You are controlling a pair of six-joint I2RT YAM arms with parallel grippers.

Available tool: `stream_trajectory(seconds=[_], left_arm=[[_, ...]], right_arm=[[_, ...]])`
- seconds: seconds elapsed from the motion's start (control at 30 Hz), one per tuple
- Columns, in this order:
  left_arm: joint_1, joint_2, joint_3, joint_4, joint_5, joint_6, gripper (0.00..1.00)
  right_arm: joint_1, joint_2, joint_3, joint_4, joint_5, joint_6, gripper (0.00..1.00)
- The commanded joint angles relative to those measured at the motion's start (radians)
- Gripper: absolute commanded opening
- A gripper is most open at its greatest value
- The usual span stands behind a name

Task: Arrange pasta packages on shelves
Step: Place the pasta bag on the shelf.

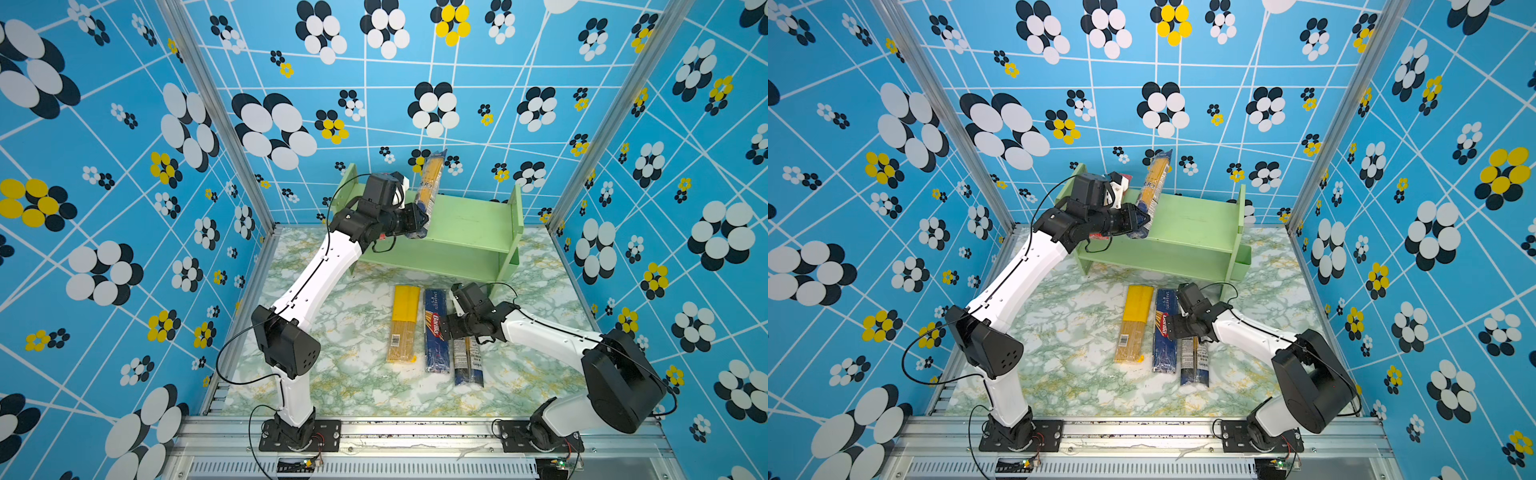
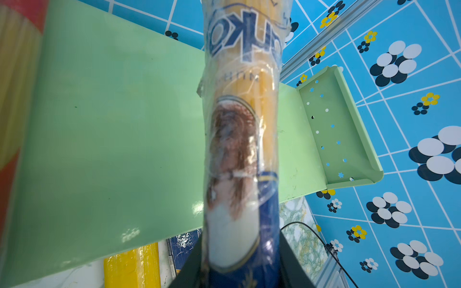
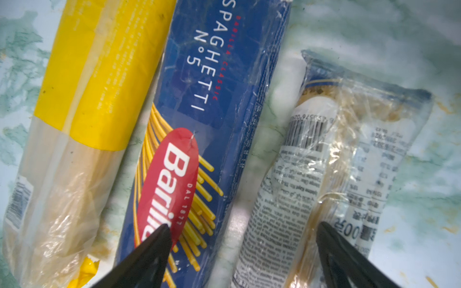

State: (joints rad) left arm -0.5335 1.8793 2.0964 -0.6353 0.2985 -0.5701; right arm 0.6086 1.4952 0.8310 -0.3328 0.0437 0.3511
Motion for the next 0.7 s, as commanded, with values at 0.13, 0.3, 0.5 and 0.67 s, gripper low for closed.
stream_trajectory(seconds=[0.13, 0.3, 0.5, 0.67], left_arm=[[-0.048, 0.021, 0.137, 0.041, -0.159, 0.109, 0.00], [-0.069, 0.038, 0.171, 0.000, -0.247, 0.140, 0.00], [-0.079, 0.052, 0.188, -0.015, -0.314, 0.159, 0.00], [-0.079, 0.076, 0.211, -0.033, -0.341, 0.162, 0.00]], right_arm=[[0.010, 0.011, -0.016, -0.004, 0.008, -0.009, 0.93], [0.010, 0.010, -0.021, 0.000, 0.008, -0.009, 0.93], [0.010, 0.011, -0.024, 0.002, 0.007, -0.009, 0.93], [0.010, 0.010, -0.027, 0.003, 0.007, -0.009, 0.93]])
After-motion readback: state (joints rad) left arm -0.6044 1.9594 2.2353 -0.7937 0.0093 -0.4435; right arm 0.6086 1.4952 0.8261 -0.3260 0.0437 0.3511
